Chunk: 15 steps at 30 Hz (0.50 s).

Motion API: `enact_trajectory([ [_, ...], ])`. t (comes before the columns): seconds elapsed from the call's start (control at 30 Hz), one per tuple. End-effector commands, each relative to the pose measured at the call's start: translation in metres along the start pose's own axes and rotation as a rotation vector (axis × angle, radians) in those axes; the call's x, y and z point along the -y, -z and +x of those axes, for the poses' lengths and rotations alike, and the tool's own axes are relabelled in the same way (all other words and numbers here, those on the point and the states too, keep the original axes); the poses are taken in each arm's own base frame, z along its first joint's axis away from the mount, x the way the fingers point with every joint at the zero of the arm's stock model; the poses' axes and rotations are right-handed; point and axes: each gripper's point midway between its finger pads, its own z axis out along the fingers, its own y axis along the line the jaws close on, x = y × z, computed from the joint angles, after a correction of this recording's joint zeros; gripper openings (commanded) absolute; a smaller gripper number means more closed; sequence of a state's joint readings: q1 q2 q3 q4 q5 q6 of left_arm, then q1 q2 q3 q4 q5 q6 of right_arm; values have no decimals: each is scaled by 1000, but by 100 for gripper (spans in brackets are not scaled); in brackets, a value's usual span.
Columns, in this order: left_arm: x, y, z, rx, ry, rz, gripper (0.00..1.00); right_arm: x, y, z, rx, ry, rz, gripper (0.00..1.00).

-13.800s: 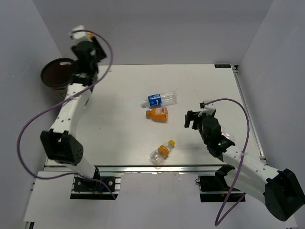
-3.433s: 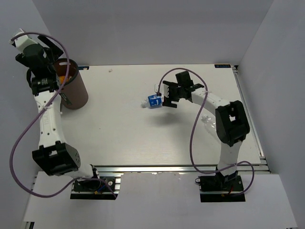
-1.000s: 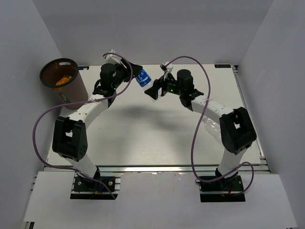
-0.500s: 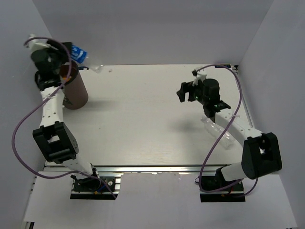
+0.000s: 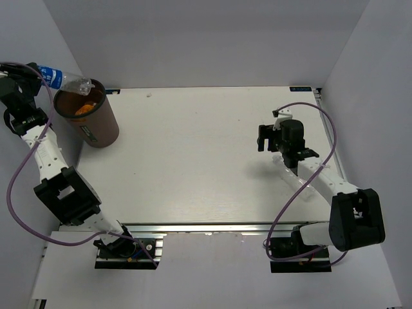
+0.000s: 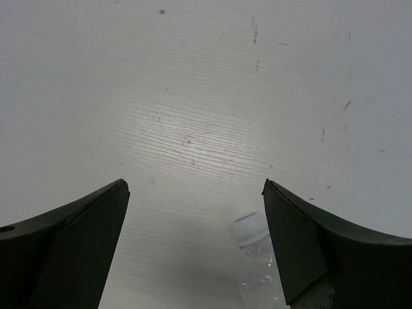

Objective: Put the plastic bottles in the bin

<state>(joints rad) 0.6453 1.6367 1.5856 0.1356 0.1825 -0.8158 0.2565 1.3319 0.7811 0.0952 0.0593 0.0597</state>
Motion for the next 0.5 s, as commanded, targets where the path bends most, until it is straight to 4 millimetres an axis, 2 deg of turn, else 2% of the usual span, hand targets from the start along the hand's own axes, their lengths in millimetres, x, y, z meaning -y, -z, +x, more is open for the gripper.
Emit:
enact_trajectory([
  [0.0,-12,4,-11,37,7,-66,35,18,12,-6,21,148,61,89],
  [0.03,-12,4,-8,27,10,-67,71,18,13,-6,17,195,50,89],
  [0.07,-15,3,-9,28,11,-78,73,20,14,-4,2,231,51,89],
  [0.1,-16,3,-8,22,11,-89,76,22,17,-12,8,281,53,89],
  [0.13,-12,4,-13,33,3,-86,85,23,19,-16,8,301,50,89],
  [0.23,-12,9,-25,70,-21,-118,98,23,27,-23,6,331,46,89],
  [0.3,-5,15,-33,94,-33,-109,98,22,34,-28,30,344,38,89],
  [0.37,3,17,-35,89,-38,-83,98,22,37,-20,23,377,24,89],
  [0.47,29,18,-23,36,-60,-16,98,30,43,-10,-8,448,19,89],
])
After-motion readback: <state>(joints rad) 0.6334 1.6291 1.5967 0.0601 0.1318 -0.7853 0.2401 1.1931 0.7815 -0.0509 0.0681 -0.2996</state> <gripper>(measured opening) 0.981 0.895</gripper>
